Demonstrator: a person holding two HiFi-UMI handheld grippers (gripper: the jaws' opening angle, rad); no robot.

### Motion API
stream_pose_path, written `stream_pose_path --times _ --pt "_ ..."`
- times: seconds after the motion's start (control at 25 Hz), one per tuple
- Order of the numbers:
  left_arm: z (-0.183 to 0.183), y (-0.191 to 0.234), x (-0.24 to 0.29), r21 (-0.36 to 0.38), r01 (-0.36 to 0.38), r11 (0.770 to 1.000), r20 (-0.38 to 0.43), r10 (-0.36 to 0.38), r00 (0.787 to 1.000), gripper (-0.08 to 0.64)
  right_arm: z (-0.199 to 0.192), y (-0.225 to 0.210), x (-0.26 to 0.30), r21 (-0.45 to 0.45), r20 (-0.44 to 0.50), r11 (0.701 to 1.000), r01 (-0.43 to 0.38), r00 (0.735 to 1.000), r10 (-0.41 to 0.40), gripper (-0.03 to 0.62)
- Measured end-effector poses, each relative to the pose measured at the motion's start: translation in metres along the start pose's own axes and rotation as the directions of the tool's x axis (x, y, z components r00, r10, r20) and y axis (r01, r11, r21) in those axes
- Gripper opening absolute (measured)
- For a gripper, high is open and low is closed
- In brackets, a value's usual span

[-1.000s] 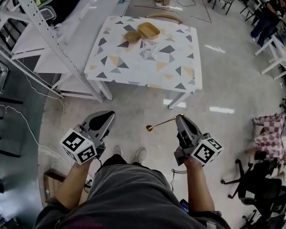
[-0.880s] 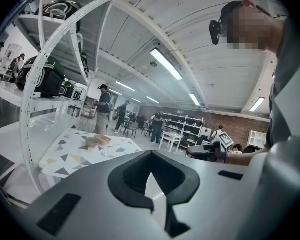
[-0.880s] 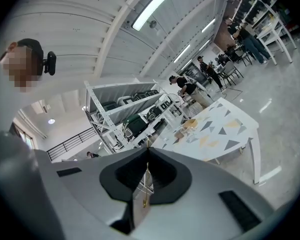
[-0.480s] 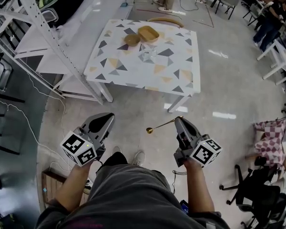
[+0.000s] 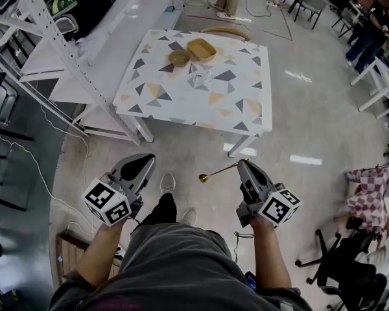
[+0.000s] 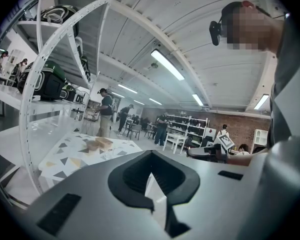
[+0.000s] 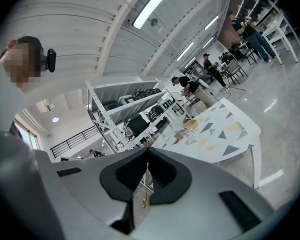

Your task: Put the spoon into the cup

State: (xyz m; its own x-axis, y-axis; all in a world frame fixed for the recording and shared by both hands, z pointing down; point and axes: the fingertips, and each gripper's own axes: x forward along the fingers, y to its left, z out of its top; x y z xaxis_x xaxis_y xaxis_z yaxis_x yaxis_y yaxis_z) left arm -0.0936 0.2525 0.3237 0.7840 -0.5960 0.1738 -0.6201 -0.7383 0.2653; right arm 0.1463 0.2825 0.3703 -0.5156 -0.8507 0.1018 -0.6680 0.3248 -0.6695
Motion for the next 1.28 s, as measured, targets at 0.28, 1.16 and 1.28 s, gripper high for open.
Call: stream_pose_path --times 0.28,1.16,1.28 --pt "0.003 0.015 0.019 0.007 0.016 1.000 0.006 -0.016 1.000 0.015 0.010 -0.013 0.017 -0.003 0.004 1.000 0.006 1.000 -0.006 0.023" --pt "0.023 0.148 0.109 -0.053 0.065 0.996 -0.045 -0.067 0.997 0.015 0.041 -0.062 0.152 0.026 -0.028 0.997 0.075 0.997 -0.074 0.023" --pt "0.031 0.169 0.122 -0.053 0.078 0.996 -0.048 -0.080 0.996 0.015 0.047 -0.067 0.172 0.032 -0.025 0.996 0.089 0.996 -0.088 0.023"
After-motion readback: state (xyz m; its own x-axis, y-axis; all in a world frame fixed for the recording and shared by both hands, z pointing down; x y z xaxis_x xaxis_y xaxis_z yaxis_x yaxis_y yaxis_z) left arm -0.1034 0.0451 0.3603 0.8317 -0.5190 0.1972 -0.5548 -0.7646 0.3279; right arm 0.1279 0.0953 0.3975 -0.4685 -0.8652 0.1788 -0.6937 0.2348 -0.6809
